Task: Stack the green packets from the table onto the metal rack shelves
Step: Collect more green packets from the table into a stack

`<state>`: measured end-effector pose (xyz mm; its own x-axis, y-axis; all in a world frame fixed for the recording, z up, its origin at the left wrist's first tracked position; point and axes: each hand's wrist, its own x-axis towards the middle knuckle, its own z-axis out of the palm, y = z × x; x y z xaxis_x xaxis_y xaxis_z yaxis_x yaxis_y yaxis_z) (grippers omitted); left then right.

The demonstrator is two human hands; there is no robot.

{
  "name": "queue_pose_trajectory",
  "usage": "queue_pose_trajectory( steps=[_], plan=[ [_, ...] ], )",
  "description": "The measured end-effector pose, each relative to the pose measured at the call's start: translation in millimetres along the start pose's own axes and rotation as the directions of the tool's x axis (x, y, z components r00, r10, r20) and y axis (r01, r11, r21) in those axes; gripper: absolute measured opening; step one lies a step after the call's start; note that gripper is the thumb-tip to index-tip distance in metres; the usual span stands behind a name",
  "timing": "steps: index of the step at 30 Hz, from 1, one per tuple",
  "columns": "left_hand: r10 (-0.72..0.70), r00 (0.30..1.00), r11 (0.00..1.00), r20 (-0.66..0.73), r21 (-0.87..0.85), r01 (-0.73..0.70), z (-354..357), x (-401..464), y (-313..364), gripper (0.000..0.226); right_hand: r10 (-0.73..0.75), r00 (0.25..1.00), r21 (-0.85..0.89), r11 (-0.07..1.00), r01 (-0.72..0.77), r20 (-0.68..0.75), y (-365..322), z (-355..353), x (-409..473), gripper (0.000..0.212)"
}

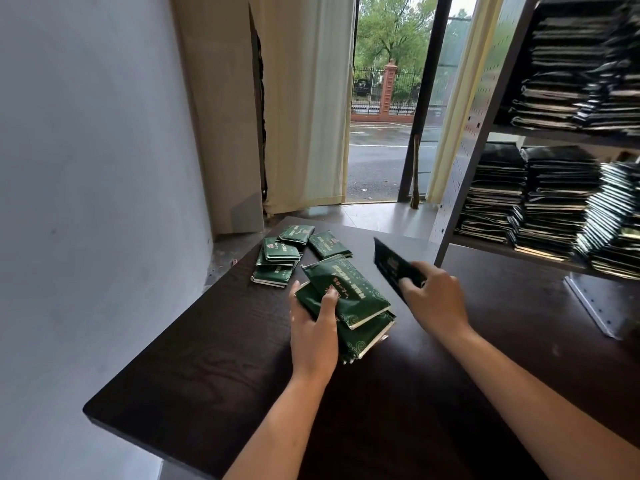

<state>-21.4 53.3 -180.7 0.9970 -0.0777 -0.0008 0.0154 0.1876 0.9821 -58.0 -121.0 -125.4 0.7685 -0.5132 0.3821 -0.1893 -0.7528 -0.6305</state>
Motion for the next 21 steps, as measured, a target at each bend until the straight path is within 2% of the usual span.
queue_pose_trajectory(
  steps=[2,4,6,9,11,14,15,17,19,21],
  plan=[
    [0.004,1.000,0.999,-0.007,0.032,-0.004,0.1,0.2,0.9,0.072,-0.066,0.992,0.105,0.991,0.078,-0.106,-16.6,-7.1,-4.1,0.032],
    [0.006,1.000,0.998,-0.006,0.067,-0.006,0.1,-1.5,2.2,0.057,-0.236,0.958,0.082,0.964,0.252,-0.161,-34.6,-12.2,-16.0,0.032],
    [0.015,1.000,0.997,-0.006,0.080,-0.015,0.1,-0.4,1.5,0.044,-0.384,0.922,-0.004,0.923,0.384,-0.042,-45.1,-7.9,-31.6,0.034],
    [0.021,1.000,1.000,0.010,-0.005,-0.021,0.3,-1.7,4.3,0.033,-0.365,0.906,-0.199,0.892,0.407,0.217,-50.6,4.9,-53.2,0.061],
    [0.015,0.999,0.998,0.047,-0.057,-0.013,0.8,-4.2,8.6,0.034,-0.312,0.905,-0.167,0.914,0.369,0.290,-49.6,4.0,-56.8,0.068],
    [0.053,0.996,0.998,0.070,-0.032,-0.051,-0.6,-3.3,5.6,0.049,-0.224,0.909,0.146,0.972,0.183,0.351,-46.5,-5.6,-42.4,0.038],
    [0.067,0.994,0.998,0.081,-0.016,-0.066,-1.1,-1.7,3.1,0.056,-0.187,0.907,0.264,0.960,0.088,0.376,-45.2,-8.4,-37.6,0.035],
    [0.076,0.992,0.997,0.100,0.005,-0.077,-0.9,-1.4,3.0,0.078,-0.126,0.928,0.436,0.899,-0.042,0.350,-40.2,-11.7,-31.8,0.042],
    [0.104,0.988,0.992,0.114,0.054,-0.111,-0.6,-3.0,4.5,0.092,-0.070,0.962,0.487,0.871,-0.070,0.264,-31.1,-10.4,-30.0,0.043],
    [0.140,0.982,0.982,0.126,0.111,-0.154,-0.7,-7.2,7.0,0.104,-0.034,0.959,0.503,0.857,-0.117,0.281,-23.5,-6.2,-31.9,0.045]
  ],
)
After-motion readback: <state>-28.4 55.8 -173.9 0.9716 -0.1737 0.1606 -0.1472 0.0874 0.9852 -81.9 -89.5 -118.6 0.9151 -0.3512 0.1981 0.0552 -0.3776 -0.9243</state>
